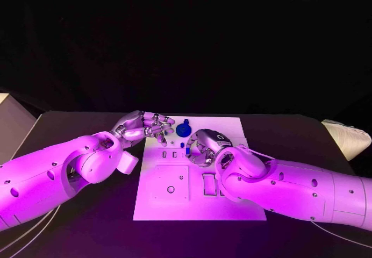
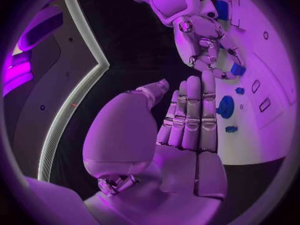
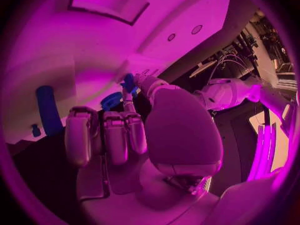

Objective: Assemble the parts on the task board

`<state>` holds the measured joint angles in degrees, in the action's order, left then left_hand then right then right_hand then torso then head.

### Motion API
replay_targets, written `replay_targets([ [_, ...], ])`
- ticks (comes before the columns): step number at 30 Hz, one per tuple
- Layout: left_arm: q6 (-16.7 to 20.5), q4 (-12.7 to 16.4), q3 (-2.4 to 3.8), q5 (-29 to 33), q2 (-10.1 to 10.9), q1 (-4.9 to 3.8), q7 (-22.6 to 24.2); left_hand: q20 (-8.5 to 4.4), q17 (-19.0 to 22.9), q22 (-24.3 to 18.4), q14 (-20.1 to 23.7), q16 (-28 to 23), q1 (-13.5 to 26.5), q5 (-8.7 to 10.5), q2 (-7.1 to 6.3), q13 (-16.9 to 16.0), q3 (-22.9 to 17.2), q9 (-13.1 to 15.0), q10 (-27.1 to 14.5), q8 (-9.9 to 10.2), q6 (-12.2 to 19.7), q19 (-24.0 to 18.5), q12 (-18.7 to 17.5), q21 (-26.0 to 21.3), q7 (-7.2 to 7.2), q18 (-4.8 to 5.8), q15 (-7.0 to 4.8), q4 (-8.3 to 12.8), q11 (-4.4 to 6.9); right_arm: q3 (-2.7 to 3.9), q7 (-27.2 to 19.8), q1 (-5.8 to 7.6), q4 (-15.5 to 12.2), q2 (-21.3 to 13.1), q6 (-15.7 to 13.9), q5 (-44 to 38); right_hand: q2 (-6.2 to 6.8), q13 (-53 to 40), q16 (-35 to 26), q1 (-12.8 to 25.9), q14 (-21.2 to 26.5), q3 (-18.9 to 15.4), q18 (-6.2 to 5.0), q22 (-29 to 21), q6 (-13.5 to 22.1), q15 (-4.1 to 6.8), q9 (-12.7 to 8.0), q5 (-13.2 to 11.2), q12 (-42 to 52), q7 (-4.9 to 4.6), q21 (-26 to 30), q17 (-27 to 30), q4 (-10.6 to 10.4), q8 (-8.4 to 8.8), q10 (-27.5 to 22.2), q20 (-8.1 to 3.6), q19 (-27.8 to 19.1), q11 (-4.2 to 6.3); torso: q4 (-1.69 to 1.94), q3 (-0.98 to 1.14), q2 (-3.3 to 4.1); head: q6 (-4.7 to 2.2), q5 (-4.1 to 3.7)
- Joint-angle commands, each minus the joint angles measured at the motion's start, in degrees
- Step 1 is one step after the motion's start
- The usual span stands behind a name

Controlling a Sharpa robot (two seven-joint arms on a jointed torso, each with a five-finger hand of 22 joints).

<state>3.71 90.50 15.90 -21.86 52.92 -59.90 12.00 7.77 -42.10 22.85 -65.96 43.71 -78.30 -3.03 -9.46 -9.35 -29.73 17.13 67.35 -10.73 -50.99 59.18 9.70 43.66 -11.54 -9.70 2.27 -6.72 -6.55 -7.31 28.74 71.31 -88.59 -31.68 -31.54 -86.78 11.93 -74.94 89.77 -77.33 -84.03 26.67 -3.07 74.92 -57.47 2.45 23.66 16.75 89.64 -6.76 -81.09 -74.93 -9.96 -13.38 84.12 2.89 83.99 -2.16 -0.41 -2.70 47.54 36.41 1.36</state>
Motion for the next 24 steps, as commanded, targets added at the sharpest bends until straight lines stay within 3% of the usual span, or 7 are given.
replay_targets([
  [1,-1.34,0.03,0.03,-0.38,-0.14,0.03,0.09,-0.06,-0.13,0.12,-0.35,0.35,0.49,-0.01,0.08,-0.08,0.01,0.11,-0.41,0.29,0.25,0.25,0.40,0.37,0.23,-0.73,0.14,-0.22,-0.14,-0.03,0.31,-0.13,0.19,0.18,1.06,-1.36,0.00,-14.55,0.23,0.52,-5.97,0.06,0.56,5.02,-0.14,-0.27,-0.02,0.06,-0.23,-0.04,0.28,-15.07,-0.06,-0.35,5.33,0.52,3.17,0.03,0.03,0.03,-0.01,0.07,-0.07],
  [24,-1.73,-0.06,0.03,-0.43,-0.18,0.05,-0.13,-0.04,-0.54,0.50,-0.26,1.12,0.50,-0.01,-0.02,-0.12,-0.10,0.19,-1.02,0.42,0.45,0.11,0.27,1.00,0.12,-0.72,0.21,-0.25,-0.26,-0.12,-0.09,-0.38,0.67,0.52,1.16,-1.81,0.83,-14.20,0.23,1.45,-5.97,-0.05,0.57,5.02,1.13,-0.49,-0.21,-0.30,-0.64,-0.40,0.33,-15.07,-0.11,0.00,4.94,0.66,3.18,-0.24,0.00,-0.03,-0.01,0.13,-0.07],
])
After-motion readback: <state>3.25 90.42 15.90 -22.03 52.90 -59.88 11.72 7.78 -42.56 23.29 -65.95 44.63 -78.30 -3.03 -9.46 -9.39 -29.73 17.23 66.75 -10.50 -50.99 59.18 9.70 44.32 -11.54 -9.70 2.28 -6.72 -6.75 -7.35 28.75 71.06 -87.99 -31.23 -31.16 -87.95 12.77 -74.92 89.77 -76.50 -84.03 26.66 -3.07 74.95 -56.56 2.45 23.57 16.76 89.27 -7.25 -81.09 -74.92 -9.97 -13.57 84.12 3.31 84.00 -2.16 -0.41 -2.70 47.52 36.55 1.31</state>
